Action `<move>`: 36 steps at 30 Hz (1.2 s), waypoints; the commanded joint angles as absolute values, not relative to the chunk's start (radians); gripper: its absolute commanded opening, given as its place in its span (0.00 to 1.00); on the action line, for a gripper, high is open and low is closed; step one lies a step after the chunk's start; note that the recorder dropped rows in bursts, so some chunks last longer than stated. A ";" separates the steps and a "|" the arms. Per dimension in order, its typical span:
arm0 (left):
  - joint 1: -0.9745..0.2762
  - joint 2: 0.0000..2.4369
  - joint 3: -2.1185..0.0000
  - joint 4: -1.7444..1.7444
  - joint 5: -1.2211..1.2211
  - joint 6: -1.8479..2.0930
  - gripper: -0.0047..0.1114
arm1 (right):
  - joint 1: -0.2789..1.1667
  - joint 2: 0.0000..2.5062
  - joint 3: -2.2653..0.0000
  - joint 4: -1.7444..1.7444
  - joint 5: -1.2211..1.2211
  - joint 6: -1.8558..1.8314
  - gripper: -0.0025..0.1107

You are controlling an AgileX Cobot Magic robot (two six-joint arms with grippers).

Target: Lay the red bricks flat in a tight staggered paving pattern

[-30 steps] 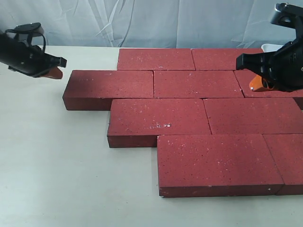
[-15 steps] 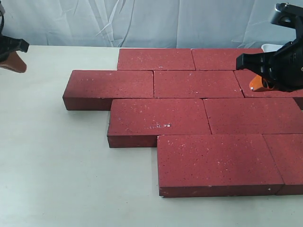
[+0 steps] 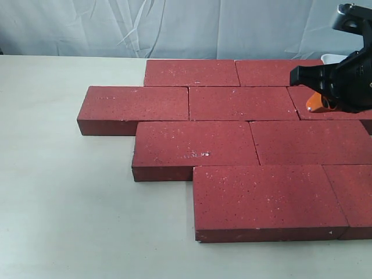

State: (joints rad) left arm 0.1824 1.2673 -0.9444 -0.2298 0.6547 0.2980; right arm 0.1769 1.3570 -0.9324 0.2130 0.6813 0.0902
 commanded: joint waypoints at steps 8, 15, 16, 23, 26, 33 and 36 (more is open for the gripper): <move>0.187 0.793 -0.694 -0.340 0.653 0.294 0.04 | 0.171 1.349 -0.928 0.212 0.669 0.087 0.01; 0.187 0.441 -0.606 -0.413 0.714 0.295 0.04 | 0.171 1.349 -0.928 0.212 0.669 0.087 0.01; 0.187 0.410 -0.606 -0.415 0.729 0.295 0.04 | 0.171 1.349 -0.928 0.212 0.669 0.087 0.01; 0.187 0.274 -0.606 -0.413 0.733 0.295 0.04 | 0.171 1.349 -0.928 0.212 0.669 0.087 0.01; 0.187 0.274 -0.606 -0.411 0.733 0.295 0.04 | 0.171 1.349 -0.928 0.212 0.669 0.087 0.01; 0.187 0.274 -0.606 -0.368 0.721 0.299 0.04 | 0.171 1.349 -0.928 0.212 0.669 0.087 0.01; 0.157 0.265 -0.582 -0.347 0.691 0.299 0.04 | 0.171 1.349 -0.928 0.212 0.669 0.087 0.01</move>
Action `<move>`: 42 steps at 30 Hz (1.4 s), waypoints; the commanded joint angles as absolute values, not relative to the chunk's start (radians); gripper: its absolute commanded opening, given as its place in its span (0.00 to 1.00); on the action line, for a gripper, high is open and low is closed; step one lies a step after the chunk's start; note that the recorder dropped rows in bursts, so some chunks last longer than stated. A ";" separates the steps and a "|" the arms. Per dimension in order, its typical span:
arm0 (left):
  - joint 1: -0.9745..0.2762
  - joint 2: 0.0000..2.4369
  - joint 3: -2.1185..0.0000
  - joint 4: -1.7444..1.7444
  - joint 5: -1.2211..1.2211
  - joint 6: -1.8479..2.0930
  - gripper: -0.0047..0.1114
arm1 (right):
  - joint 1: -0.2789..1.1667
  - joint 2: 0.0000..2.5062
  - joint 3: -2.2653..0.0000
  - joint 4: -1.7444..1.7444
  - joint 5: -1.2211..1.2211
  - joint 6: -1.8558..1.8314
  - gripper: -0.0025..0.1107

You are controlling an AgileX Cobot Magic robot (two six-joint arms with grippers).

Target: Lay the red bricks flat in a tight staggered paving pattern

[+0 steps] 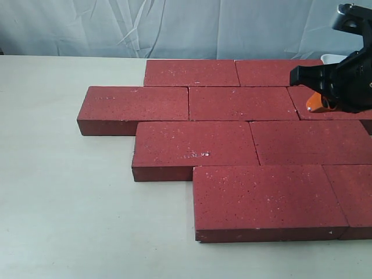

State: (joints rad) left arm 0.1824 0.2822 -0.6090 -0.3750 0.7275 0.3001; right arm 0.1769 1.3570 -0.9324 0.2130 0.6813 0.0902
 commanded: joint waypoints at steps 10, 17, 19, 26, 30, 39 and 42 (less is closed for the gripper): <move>0.037 0.085 -0.345 -0.226 0.456 0.297 0.04 | 0.171 1.349 -0.928 0.212 0.669 0.087 0.01; 0.037 0.000 -0.159 -0.164 0.341 0.297 0.04 | 0.171 1.349 -0.928 0.212 0.669 0.087 0.01; 0.037 0.000 -0.114 -0.160 0.289 0.297 0.04 | 0.171 1.349 -0.928 0.212 0.669 0.087 0.01; 0.037 0.000 -0.007 -0.163 0.203 0.297 0.04 | 0.171 1.349 -0.928 0.212 0.667 0.087 0.01; 0.033 0.000 0.000 -0.161 0.199 0.297 0.04 | 0.171 1.349 -0.928 0.212 0.667 0.087 0.01; -0.105 0.000 0.000 -0.095 0.209 0.297 0.04 | 0.171 1.349 -0.928 0.214 0.663 0.087 0.01; -0.102 0.000 0.000 -0.088 0.208 0.297 0.04 | 0.171 1.349 -0.928 0.214 0.663 0.087 0.01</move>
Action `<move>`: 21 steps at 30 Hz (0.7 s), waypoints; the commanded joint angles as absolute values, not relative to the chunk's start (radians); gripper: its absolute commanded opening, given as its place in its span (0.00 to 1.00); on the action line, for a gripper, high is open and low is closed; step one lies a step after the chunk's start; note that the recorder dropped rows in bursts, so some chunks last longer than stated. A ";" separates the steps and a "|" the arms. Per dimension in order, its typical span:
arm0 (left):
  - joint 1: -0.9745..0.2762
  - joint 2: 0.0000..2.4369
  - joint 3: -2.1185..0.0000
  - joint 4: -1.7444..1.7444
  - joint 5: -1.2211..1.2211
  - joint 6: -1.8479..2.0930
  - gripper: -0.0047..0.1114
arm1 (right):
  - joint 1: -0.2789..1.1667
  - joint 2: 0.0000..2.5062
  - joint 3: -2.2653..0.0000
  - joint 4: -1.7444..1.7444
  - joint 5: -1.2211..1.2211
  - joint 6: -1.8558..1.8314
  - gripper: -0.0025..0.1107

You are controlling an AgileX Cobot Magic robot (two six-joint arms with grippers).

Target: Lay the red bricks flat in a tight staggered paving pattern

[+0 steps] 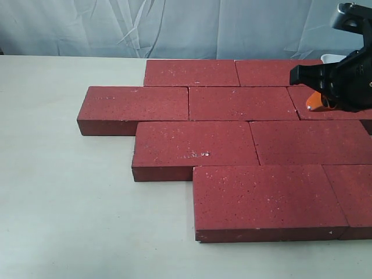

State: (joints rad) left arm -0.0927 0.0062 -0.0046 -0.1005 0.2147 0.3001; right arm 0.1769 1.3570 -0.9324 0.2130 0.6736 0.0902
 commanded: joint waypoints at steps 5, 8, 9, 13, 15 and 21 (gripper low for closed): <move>-0.102 0.000 0.000 -0.092 0.215 0.295 0.04 | 0.171 1.349 -0.928 0.216 0.663 0.087 0.01; -0.102 0.000 0.000 -0.104 0.237 0.287 0.04 | 0.171 1.349 -0.928 0.216 0.663 0.087 0.01; -0.102 0.000 0.000 -0.104 0.237 0.272 0.04 | 0.171 1.349 -0.928 0.216 0.663 0.087 0.01; -0.100 0.000 0.000 -0.096 0.239 0.243 0.04 | 0.171 1.349 -0.928 0.212 0.663 0.087 0.01; -0.093 0.000 0.000 -0.086 0.239 0.194 0.04 | 0.171 1.349 -0.928 0.212 0.663 0.087 0.01; -0.088 0.000 0.000 -0.074 0.239 0.086 0.04 | 0.171 1.349 -0.928 0.212 0.663 0.087 0.01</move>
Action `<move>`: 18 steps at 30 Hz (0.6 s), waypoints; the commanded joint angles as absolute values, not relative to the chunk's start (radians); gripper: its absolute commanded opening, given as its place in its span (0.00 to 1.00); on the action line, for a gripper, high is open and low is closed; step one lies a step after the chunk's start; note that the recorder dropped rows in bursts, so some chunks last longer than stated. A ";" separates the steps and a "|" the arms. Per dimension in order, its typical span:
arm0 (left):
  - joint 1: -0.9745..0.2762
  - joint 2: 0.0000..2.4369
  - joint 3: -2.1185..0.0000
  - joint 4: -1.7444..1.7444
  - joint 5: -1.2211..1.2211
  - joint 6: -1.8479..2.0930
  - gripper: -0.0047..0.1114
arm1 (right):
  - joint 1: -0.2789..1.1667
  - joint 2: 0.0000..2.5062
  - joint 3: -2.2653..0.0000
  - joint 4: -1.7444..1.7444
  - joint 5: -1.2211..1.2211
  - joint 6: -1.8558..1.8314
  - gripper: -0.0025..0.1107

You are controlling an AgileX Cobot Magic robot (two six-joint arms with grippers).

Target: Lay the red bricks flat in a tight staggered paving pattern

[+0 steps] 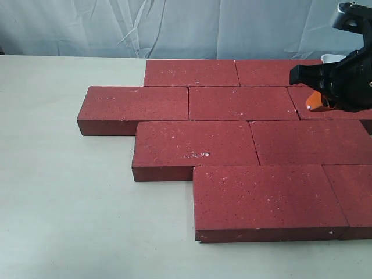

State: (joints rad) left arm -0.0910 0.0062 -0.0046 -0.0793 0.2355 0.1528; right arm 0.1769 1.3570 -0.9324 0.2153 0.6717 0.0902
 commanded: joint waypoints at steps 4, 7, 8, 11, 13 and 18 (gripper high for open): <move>-0.088 0.000 0.000 -0.074 0.239 0.056 0.04 | 0.171 1.349 -0.928 0.212 0.663 0.087 0.01; -0.088 0.000 0.000 -0.074 0.239 0.039 0.04 | 0.171 1.349 -0.928 0.212 0.663 0.087 0.01; -0.088 0.000 0.000 -0.074 0.239 0.036 0.04 | 0.171 1.349 -0.928 0.212 0.663 0.087 0.01; -0.088 0.000 0.000 -0.074 0.239 0.034 0.04 | 0.171 1.349 -0.928 0.212 0.659 0.087 0.01; -0.088 0.000 0.000 -0.074 0.239 0.034 0.04 | 0.171 1.349 -0.928 0.212 0.659 0.087 0.01; -0.088 0.000 0.000 -0.070 0.239 0.034 0.04 | 0.171 1.349 -0.928 0.212 0.659 0.087 0.01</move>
